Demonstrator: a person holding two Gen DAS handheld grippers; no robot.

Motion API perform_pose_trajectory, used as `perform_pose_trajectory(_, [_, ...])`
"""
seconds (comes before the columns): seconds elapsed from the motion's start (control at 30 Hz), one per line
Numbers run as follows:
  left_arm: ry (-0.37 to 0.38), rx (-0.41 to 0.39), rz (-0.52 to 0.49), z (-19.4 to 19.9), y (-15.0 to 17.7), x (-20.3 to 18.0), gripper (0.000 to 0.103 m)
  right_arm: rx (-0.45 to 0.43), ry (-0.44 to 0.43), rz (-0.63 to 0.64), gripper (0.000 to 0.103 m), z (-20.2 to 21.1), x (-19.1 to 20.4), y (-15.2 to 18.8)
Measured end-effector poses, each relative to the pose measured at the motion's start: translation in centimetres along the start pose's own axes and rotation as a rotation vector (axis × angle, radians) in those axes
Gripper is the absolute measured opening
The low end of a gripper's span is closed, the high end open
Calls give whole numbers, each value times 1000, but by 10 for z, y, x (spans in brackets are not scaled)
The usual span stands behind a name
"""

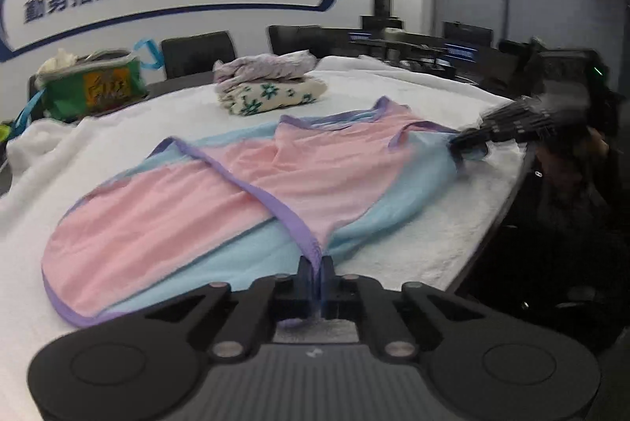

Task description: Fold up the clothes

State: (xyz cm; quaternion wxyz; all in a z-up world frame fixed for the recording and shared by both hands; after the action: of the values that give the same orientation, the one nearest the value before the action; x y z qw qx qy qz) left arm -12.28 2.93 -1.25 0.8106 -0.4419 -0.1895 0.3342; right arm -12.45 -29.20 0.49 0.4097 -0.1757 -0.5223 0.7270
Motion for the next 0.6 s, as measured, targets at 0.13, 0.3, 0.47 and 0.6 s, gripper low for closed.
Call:
perform_pose_trajectory(0.13, [7,33,12,-2,3,2,12,-49,182,-75,11,14,-25,-5])
perform_pose_trajectory(0.3, [25,11,14,2,2,-6,27,-64,273,67,68,51,-20,14])
perform_pose_trajectory(0.47, [30,16,14,-24,-12,-11,30,42,374,175,3,34,-18,36])
perform_pose_trajectory(0.6, [26,29,17,-31,-9,-10,26,104,608,497,2,35,-19,27])
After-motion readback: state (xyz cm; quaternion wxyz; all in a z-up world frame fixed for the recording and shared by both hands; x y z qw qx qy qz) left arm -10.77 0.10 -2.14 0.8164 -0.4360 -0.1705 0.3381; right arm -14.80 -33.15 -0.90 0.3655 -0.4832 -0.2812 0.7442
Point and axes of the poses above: each gripper's, at about its wrist camera, not at the fingertips, and z roughly against the way its jaws point, x to its left, y to its underside, the point moved 5 cm from there along -z, roughly the way its jaws point, and after that the axes turned 1 degree about z, right-handed, at the moved point
